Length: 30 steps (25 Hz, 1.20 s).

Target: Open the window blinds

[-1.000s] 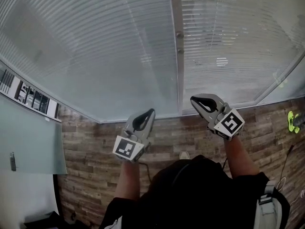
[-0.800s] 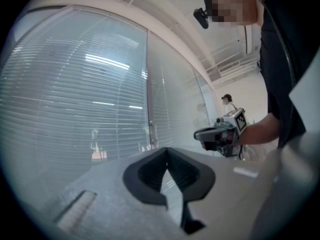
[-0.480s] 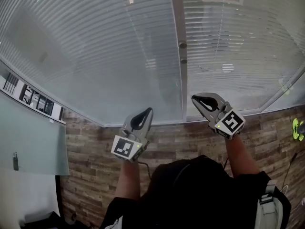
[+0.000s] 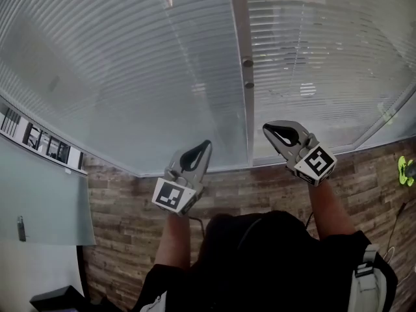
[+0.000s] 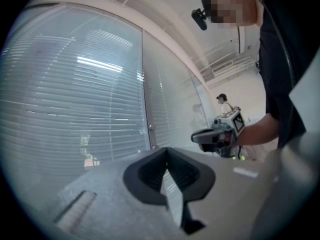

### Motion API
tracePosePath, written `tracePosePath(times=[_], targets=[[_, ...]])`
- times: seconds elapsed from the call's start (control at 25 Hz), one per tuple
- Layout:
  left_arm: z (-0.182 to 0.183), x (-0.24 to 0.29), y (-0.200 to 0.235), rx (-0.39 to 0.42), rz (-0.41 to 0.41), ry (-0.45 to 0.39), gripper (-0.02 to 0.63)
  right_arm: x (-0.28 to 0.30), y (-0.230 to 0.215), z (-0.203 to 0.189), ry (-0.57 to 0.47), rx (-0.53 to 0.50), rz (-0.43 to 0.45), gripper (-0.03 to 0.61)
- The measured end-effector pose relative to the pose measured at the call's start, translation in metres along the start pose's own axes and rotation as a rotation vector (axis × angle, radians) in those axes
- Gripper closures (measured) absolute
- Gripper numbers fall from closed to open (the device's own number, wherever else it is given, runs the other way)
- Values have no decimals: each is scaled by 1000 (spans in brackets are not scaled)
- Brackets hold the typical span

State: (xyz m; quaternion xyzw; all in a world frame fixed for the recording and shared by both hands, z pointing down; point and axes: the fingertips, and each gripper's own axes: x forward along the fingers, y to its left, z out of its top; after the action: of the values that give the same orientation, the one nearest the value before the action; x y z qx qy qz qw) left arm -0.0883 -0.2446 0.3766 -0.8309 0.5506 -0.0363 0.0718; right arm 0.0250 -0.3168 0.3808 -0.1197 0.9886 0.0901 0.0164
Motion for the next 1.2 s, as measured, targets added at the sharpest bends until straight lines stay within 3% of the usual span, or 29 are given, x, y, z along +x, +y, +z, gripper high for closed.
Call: tracePosePath(times=[0.6, 0.88, 1.2], targets=[[0, 45, 18, -24, -241, -28, 609, 24, -30, 5, 34, 12, -232, 572], [-4, 58, 19, -34, -332, -52, 609, 32, -40, 13, 73, -50, -318, 572], [-5, 60, 9, -40, -407, -71, 609, 34, -48, 15, 191, -159, -401, 572]])
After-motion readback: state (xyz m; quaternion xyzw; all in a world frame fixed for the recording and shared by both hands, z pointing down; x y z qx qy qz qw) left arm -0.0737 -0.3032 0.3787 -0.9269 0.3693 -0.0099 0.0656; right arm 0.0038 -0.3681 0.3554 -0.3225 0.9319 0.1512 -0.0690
